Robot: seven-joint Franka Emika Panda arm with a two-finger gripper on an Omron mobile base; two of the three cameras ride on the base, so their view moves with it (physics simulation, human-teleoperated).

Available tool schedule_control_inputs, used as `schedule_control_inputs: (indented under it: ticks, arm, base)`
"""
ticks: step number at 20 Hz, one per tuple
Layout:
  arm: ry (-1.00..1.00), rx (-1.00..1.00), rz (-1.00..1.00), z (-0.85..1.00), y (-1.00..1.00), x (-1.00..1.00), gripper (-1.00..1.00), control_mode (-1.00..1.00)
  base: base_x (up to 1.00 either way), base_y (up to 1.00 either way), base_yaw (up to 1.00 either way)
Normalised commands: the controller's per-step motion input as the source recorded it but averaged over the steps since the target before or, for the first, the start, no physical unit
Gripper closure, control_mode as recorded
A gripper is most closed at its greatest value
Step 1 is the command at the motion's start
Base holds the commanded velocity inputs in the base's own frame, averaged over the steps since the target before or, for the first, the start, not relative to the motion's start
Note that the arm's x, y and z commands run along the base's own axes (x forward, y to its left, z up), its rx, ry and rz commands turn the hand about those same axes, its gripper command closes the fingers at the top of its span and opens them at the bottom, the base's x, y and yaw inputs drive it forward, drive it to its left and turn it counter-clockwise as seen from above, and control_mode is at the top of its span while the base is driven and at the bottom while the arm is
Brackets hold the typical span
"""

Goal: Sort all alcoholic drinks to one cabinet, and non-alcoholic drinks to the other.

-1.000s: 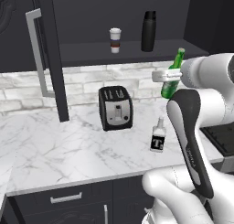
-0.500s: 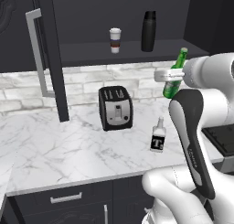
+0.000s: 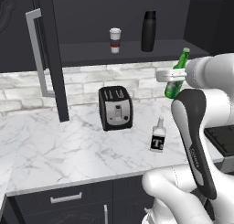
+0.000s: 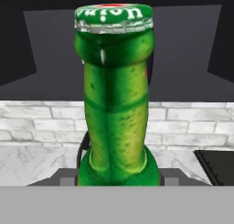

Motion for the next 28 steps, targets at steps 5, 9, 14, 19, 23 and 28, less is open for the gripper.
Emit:
schedule_control_inputs:
  ticks: [5,9,14,19,23,28]
  arm:
    - [0.00,0.00,0.00,0.00,-0.02,0.00,1.00,1.00]
    - [0.00,0.00,0.00,0.00,0.00,0.00,1.00,1.00]
    - [0.00,0.00,0.00,0.00,0.00,0.00,1.00,1.00]
    - [0.00,0.00,0.00,0.00,0.00,0.00,1.00,1.00]
    - [0.00,0.00,0.00,0.00,0.00,0.00,1.00,1.00]
    - [0.00,0.00,0.00,0.00,0.00,0.00,1.00,1.00]
  base:
    - [0.00,0.00,0.00]
    - [0.00,0.00,0.00]
    - [-0.18,0.00,0.00]
    - [-0.43,0.00,0.00]
    - [-0.46,0.00,0.00]
    - [-0.38,0.00,0.00]
